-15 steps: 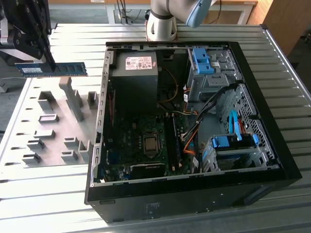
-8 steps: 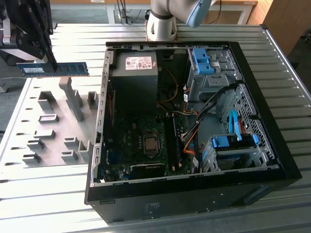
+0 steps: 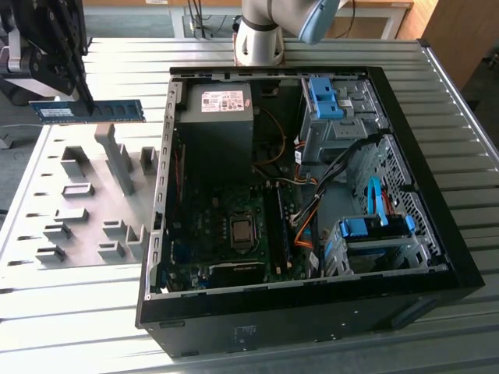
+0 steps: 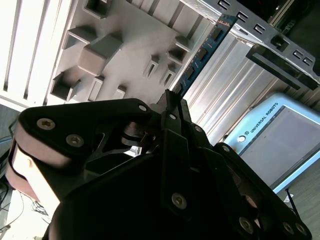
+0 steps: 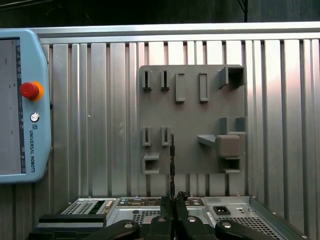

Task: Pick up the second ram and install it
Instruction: 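Pick up the second ram and move it above second insertion slot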

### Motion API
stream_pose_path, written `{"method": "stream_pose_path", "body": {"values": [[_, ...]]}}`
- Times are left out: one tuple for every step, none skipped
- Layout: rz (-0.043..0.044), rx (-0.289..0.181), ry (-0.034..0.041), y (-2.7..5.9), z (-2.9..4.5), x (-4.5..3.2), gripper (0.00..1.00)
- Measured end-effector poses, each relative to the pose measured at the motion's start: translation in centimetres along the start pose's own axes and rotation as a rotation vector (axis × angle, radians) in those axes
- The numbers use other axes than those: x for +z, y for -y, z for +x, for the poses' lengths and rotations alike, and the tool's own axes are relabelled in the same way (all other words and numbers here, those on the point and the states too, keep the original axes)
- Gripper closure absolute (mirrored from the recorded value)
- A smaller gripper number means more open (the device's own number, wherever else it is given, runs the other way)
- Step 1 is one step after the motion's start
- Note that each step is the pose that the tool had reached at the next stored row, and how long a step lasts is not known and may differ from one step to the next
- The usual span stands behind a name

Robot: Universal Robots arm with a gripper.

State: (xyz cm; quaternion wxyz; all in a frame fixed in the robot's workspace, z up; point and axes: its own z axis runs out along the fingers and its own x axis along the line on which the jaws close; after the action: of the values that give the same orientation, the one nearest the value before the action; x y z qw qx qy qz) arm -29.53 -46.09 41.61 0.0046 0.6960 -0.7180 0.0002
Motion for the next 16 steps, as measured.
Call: {"method": "stream_pose_path", "body": {"values": [[-0.0001, 0.0, 0.0, 0.03, 0.0, -0.01, 0.86], [-0.0001, 0.0, -0.0001, 0.08, 0.0, -0.01, 0.86], [-0.0001, 0.0, 0.0, 0.14, -0.01, -0.01, 0.86], [0.0, 0.0, 0.0, 0.2, -0.01, 0.0, 0.86], [0.0, 0.0, 0.0, 0.28, -0.01, 0.0, 0.86], [0.0, 0.0, 0.0, 0.36, -0.01, 0.0, 0.86], [-0.0001, 0.0, 0.0, 0.43, -0.02, -0.01, 0.86], [0.0, 0.0, 0.0, 0.5, -0.02, 0.0, 0.86], [0.0, 0.0, 0.0, 0.58, -0.02, -0.01, 0.86], [0.0, 0.0, 0.0, 0.64, -0.02, -0.01, 0.86], [0.0, 0.0, 0.0, 0.71, -0.02, 0.0, 0.86], [0.0, 0.0, 0.0, 0.77, -0.02, -0.01, 0.86], [0.0, 0.0, 0.0001, 0.83, -0.03, 0.0, 0.86], [0.0, 0.0, 0.0, 0.89, -0.03, 0.0, 0.86], [0.0, 0.0, 0.0, 0.95, -0.03, -0.01, 0.86], [0.0, 0.0, 0.0, 1.0, -0.03, 0.0, 0.86]]}}
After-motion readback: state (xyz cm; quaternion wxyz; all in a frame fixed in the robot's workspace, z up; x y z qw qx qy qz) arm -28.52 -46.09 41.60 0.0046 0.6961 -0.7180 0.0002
